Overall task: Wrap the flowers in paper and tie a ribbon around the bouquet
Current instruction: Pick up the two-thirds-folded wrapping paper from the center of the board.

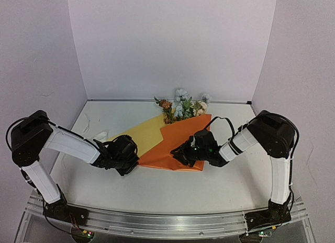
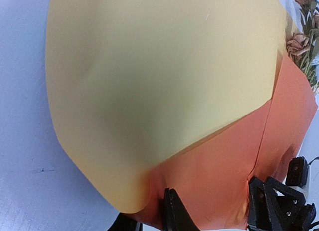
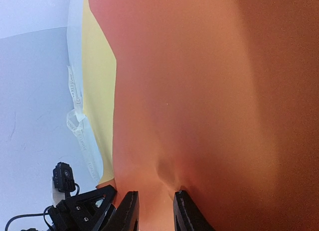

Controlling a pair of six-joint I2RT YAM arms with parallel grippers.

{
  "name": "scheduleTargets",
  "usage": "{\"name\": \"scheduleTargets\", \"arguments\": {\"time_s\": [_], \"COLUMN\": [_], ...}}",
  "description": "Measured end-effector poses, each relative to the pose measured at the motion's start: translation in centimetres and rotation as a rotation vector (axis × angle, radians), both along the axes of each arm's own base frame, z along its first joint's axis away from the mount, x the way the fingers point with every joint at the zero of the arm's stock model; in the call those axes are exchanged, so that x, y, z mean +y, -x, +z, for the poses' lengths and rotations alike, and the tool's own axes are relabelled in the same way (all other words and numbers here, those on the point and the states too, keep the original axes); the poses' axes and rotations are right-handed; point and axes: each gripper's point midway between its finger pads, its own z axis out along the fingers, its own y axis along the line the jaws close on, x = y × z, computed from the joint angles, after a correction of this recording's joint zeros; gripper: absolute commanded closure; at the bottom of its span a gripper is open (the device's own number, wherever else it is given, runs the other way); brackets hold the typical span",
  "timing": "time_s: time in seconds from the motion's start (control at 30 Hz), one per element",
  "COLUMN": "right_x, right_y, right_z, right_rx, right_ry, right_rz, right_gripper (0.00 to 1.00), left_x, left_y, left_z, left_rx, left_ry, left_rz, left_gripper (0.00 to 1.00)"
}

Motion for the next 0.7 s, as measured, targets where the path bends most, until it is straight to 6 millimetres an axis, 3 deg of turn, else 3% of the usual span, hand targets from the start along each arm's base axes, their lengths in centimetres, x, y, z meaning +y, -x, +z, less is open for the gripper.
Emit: {"name": "scheduleTargets", "arguments": {"time_s": [0.1,0.27,0.47,0.7], "right_x": [0.0,0.1,0.3,0.3], "right_y": [0.0,0.2,0.4,0.4], "right_z": [0.0,0.0,0.0,0.0], "right_rx": [0.0,0.0,0.001,0.002], "right_ry": [0.0,0.0,-0.001,-0.002], "right_rz": [0.0,0.004,0.012,0.011], "right_gripper": [0.73,0.73,0.73,0.73], "left_x": [0.5,0.8,0.6,-3.1], "left_y": [0.0,-0.5,-1.7,-2.9], "left_z": [-0.1,0.8,4.8,10.0], "left_rx": [-0.022,-0.093,-0.272,-0.495], "left_ry": [-0.009,-0.016,-0.039,-0.105], "left_rz": [-0.005,-0.027,-0.099,-0.311], "left_gripper": [0.99,1.0,1.0,1.0]}}
